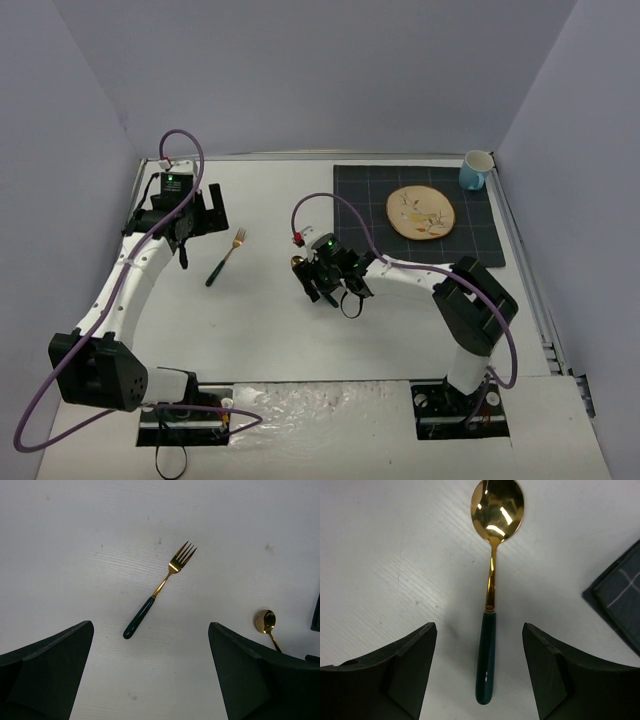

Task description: Set the dinner table for one person

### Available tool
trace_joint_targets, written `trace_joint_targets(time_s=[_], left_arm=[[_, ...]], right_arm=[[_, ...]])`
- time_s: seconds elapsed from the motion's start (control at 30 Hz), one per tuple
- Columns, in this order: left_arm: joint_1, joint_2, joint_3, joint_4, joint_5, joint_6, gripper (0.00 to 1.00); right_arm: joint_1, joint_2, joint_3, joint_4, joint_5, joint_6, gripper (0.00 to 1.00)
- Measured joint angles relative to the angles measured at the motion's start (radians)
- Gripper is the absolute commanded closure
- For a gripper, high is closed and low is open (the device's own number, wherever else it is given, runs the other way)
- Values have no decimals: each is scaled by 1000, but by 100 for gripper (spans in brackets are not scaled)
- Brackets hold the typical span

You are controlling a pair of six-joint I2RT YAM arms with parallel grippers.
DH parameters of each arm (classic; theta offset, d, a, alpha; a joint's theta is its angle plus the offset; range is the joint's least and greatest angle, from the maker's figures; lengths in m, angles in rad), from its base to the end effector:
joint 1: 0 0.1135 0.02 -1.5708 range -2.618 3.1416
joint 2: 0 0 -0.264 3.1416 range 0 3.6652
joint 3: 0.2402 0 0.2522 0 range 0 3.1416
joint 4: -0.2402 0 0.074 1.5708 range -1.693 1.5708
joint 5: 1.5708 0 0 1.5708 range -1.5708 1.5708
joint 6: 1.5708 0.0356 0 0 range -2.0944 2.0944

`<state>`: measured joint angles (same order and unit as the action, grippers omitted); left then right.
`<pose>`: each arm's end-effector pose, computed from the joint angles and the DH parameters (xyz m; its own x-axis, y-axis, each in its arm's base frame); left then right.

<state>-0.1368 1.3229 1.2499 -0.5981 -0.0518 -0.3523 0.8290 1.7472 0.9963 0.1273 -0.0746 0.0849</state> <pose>0.2872 -0.0377 0.3433 -0.6113 -0.2637 -0.7462 -0.1224 0.9630 -0.2400 0.2516 0.2784 0.1862 -0.4589 -0.3756 -0.8052 -0.7398 0.6634 0.1122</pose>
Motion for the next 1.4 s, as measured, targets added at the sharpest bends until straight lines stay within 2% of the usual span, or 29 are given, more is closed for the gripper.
trace_joint_targets(time_s=[0.17, 0.3, 0.47, 0.57, 0.8, 0.93, 1.0, 1.13, 1.27, 1.4], left_arm=[[0, -3, -5, -5, -3, 0, 3], [0, -3, -5, -5, -10, 0, 3], [0, -3, -5, -6, -16, 1, 3], [0, -3, -5, -6, -16, 0, 3], [0, -3, -5, -6, -16, 1, 3], [0, -2, -5, -7, -15, 0, 3], [0, -2, -5, -7, -15, 0, 3], [0, -2, -5, -7, 0, 0, 3], [0, -2, -5, -8, 17, -2, 3], [0, -2, -5, -9, 34, -5, 3]], right_arm=[[35, 56, 6, -31, 59, 26, 47], [36, 67, 19, -34, 85, 45, 57], [36, 67, 19, -38, 101, 52, 88], [37, 67, 20, -41, 114, 57, 100], [35, 48, 20, -75, 161, 46, 100], [-20, -52, 19, -113, 172, 33, 100], [-85, -123, 19, -108, 177, 23, 100], [-293, -235, 17, -87, 185, -7, 100], [-517, -269, 0, -79, 193, -37, 100], [-679, -267, -13, -93, 148, -67, 100]])
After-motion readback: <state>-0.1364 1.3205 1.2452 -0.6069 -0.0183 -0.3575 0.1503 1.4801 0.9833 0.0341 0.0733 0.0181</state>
